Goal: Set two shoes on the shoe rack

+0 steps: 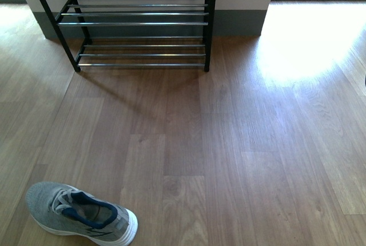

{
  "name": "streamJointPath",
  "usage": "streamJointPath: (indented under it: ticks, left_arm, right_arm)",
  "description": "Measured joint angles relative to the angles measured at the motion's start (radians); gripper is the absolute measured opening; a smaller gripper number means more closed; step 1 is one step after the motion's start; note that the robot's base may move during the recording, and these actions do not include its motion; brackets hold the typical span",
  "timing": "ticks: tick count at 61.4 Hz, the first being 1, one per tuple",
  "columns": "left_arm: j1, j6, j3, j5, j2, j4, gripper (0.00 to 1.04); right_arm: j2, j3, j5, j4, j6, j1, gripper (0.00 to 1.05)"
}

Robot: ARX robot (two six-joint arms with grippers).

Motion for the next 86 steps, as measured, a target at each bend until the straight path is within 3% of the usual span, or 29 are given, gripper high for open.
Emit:
streamJointPath:
  ticks: [5, 9, 11, 15, 23, 31, 49, 63, 86]
  left_arm:
    - [-0.13, -0.136, 0.094, -0.324, 0.195, -0.148, 0.95]
    - [-0.202, -0.278, 0.145, -0.477, 0.416, -0.097, 0.95]
    - [-0.224, -0.367, 0.167, -0.507, 0.525, -0.047, 0.95]
    - [-0.251, -0.53, 0.213, -0.491, 0.752, 0.053, 0.95]
    - [-0.312, -0.909, 0.319, -0.334, 1.274, 0.254, 0.95]
    - [-0.357, -1.169, 0.412, -0.232, 1.716, 0.366, 0.95]
    - [-0.351, -1.304, 0.659, -0.142, 2.374, 0.354, 0.95]
    - [-0.345, -1.32, 0.693, -0.129, 2.405, 0.272, 0.95]
    - [-0.343, -1.342, 0.694, -0.104, 2.405, 0.302, 0.95]
  right_arm:
    - [0.0, 0.0, -0.006, 0.0, 0.0, 0.0, 0.01]
    - [0.0, 0.0, -0.01, 0.0, 0.0, 0.001, 0.01]
    - [0.0, 0.0, -0.014, 0.0, 0.0, 0.002, 0.01]
    - [0.0, 0.0, -0.019, 0.0, 0.0, 0.003, 0.01]
    - [0.0, 0.0, -0.021, 0.0, 0.0, 0.003, 0.01]
    - [0.0, 0.0, -0.016, 0.0, 0.0, 0.003, 0.01]
    - [0.0, 0.0, -0.018, 0.0, 0.0, 0.003, 0.01]
    - [0.0, 0.0, -0.018, 0.0, 0.0, 0.003, 0.01]
    - [0.0, 0.0, -0.018, 0.0, 0.0, 0.003, 0.01]
